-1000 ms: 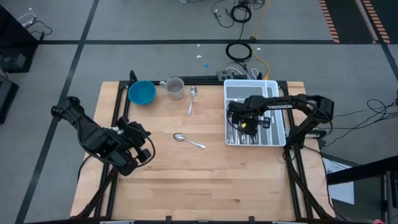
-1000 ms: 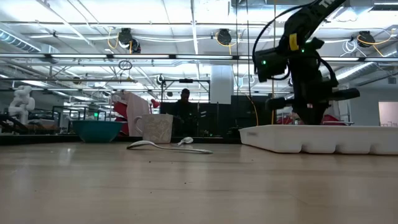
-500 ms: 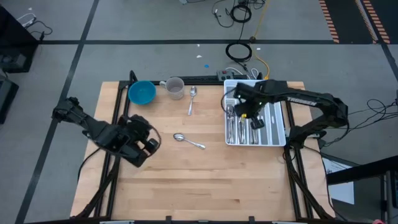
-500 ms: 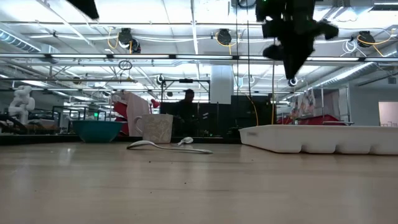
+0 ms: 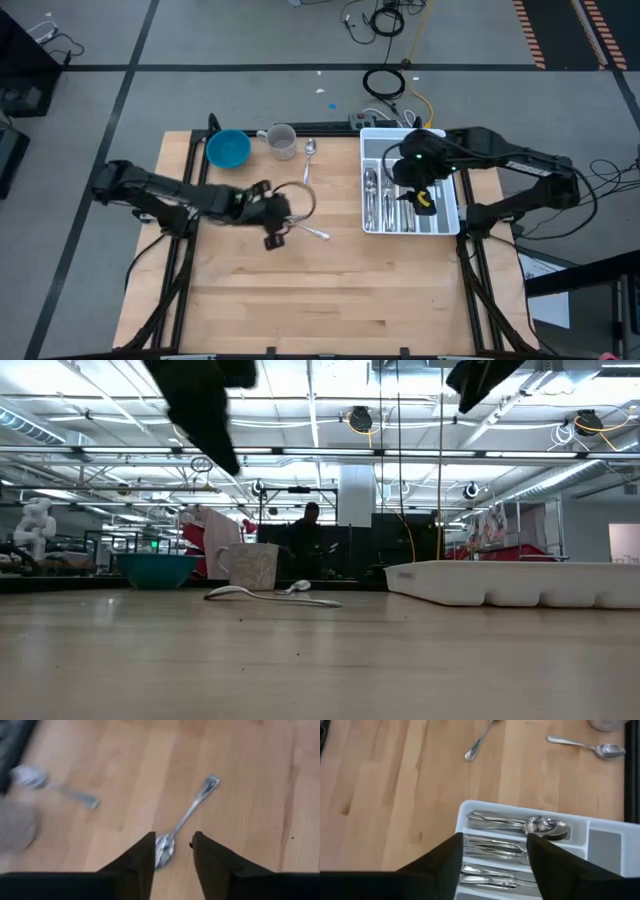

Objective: Sort silverware
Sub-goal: Put the spoon in the silverware tray

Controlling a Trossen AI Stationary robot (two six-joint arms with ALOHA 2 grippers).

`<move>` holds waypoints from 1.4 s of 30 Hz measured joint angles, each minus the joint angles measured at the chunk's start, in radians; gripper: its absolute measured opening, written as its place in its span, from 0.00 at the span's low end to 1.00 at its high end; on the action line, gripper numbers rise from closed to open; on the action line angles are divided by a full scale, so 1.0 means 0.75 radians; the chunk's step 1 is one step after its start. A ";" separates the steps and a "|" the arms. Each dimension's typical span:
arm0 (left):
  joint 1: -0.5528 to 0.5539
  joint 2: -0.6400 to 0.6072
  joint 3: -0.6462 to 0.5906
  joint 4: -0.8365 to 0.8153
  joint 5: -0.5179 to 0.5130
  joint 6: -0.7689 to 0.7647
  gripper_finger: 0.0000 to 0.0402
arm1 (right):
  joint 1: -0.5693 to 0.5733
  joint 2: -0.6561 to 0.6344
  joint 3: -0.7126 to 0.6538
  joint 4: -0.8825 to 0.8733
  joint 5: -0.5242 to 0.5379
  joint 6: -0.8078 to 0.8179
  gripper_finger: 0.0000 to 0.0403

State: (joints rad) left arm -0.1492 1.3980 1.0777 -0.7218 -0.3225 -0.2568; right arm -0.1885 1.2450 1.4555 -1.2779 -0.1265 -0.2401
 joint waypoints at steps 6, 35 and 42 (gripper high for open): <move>0.181 0.150 0.000 0.241 0.355 0.428 0.44 | 0.002 -0.080 0.000 -0.002 0.003 0.116 0.60; 0.344 0.688 0.021 0.213 0.530 0.944 0.21 | 0.002 -0.168 0.000 -0.119 -0.003 0.244 0.59; 0.346 0.595 0.017 0.221 0.493 0.780 0.03 | 0.002 -0.169 0.000 -0.146 -0.003 0.261 0.56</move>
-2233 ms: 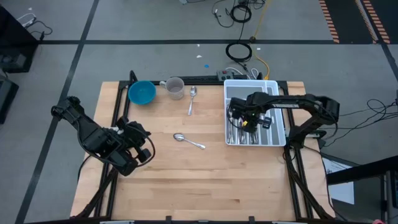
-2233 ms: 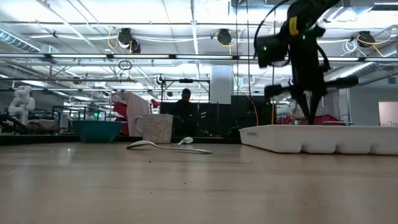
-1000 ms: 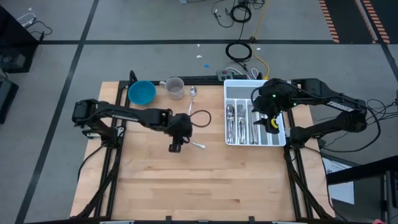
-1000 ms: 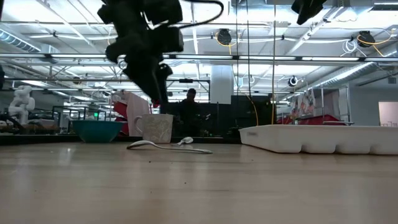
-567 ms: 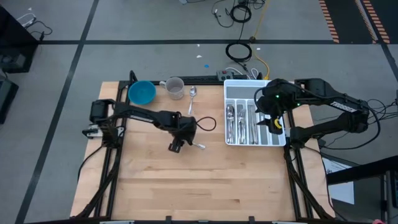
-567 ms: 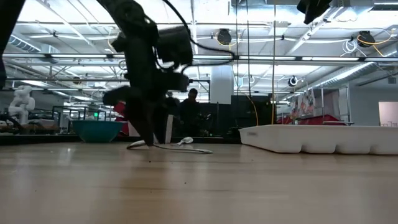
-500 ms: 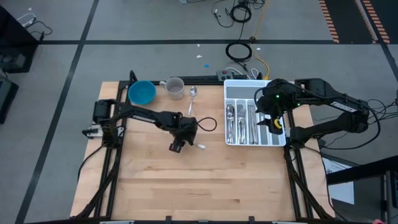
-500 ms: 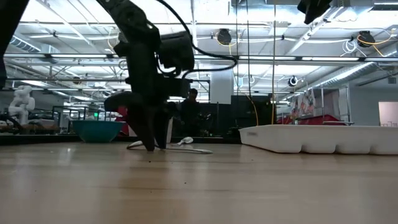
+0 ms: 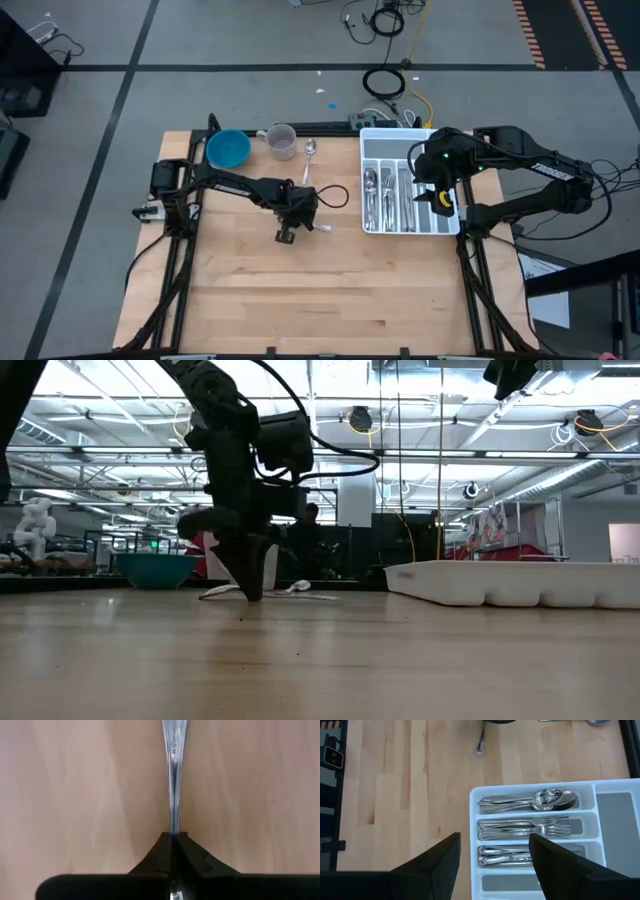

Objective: Sort silverware
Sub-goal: Put the spoon in the silverware tray

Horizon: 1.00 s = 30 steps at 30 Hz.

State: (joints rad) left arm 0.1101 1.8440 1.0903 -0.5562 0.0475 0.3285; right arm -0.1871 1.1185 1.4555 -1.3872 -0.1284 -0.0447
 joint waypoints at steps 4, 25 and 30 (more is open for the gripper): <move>0.004 -0.085 0.043 -0.002 -0.019 -0.174 0.03 | -0.001 -0.026 0.000 -0.001 0.002 0.026 0.56; -0.084 -0.244 0.059 1.850 -1.013 -0.017 0.03 | -0.002 -0.165 0.000 0.899 0.362 -0.009 0.56; -0.079 -0.199 0.060 1.898 -1.034 -0.010 0.03 | -0.002 -0.041 0.000 1.242 0.374 -0.133 0.56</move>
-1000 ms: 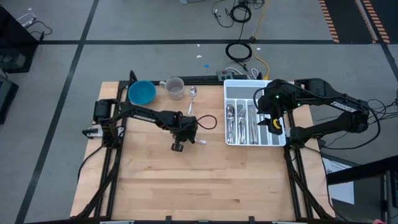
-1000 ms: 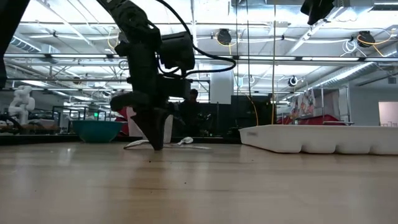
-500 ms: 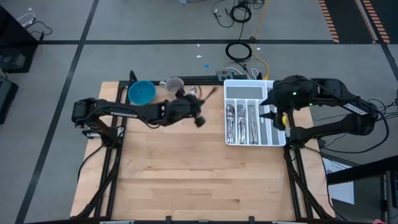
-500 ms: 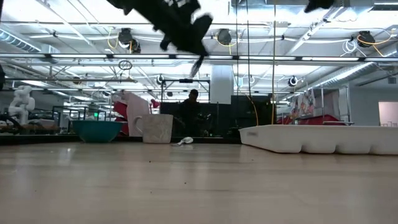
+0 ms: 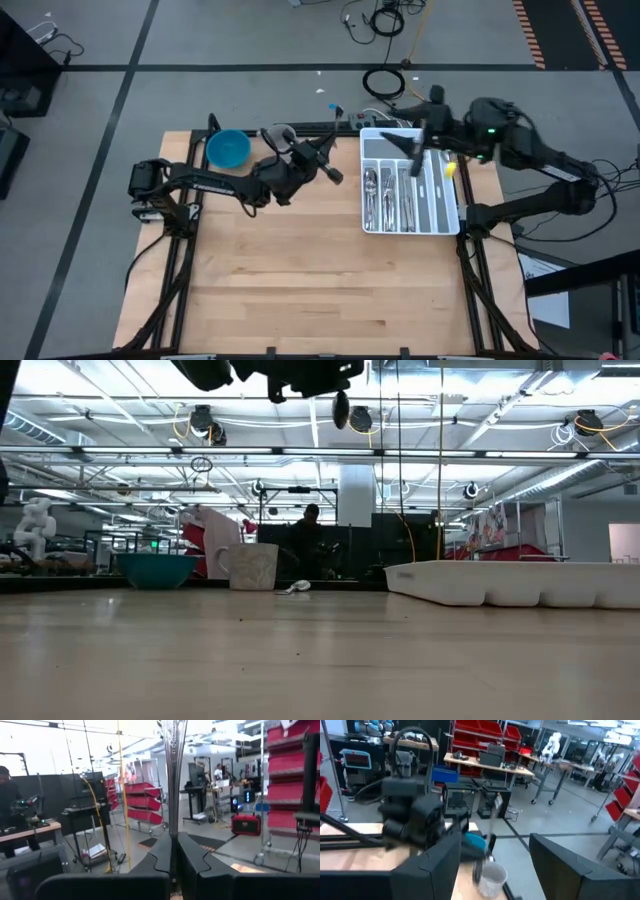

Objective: Sort silverware
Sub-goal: Put the spoon in the silverware tray

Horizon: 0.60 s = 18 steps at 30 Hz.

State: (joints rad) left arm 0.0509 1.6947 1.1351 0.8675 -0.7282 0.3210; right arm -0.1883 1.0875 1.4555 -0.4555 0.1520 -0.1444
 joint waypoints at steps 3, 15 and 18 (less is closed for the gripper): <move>-0.002 0.030 0.000 0.017 -0.017 0.004 0.03 | 0.000 0.086 -0.001 0.089 0.000 -0.025 0.56; -0.009 0.028 0.000 0.083 -0.040 0.114 0.03 | 0.000 0.329 -0.002 0.341 -0.066 -0.022 0.56; -0.011 0.028 0.000 0.088 -0.044 0.116 0.03 | 0.000 0.338 -0.002 0.360 -0.066 -0.021 0.56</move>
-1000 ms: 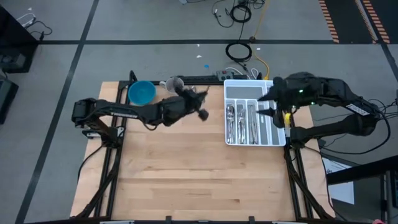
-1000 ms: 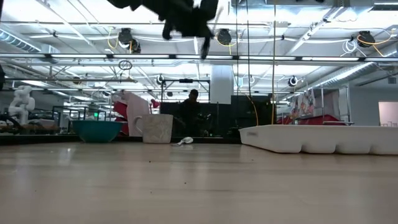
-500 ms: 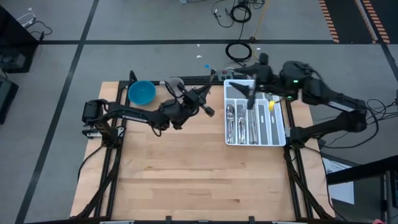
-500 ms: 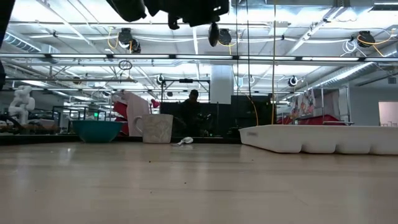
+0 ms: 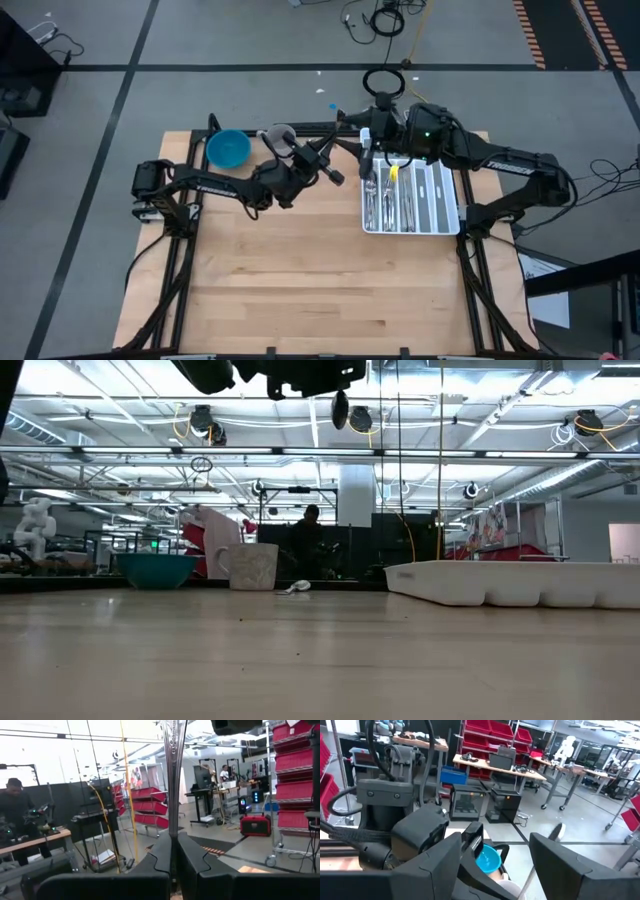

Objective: Sort silverware
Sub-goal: Put the spoon in the silverware tray

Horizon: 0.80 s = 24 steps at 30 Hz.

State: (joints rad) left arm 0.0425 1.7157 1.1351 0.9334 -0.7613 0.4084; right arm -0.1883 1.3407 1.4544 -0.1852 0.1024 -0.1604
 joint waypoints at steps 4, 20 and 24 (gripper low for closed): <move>0.000 0.000 0.000 0.026 -0.014 0.027 0.03 | -0.003 -0.001 0.000 0.006 -0.001 0.030 0.56; -0.043 -0.082 0.047 0.619 0.129 -0.196 0.03 | 0.027 -0.190 0.001 -0.238 0.061 -0.117 0.56; -0.043 -0.085 0.068 0.652 0.203 -0.387 0.03 | 0.035 -0.170 0.002 -0.184 0.008 -0.193 0.56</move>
State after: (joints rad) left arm 0.0105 1.6521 1.1861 1.4223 -0.6089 0.1185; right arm -0.1619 1.2133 1.4555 -0.3229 0.1084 -0.3055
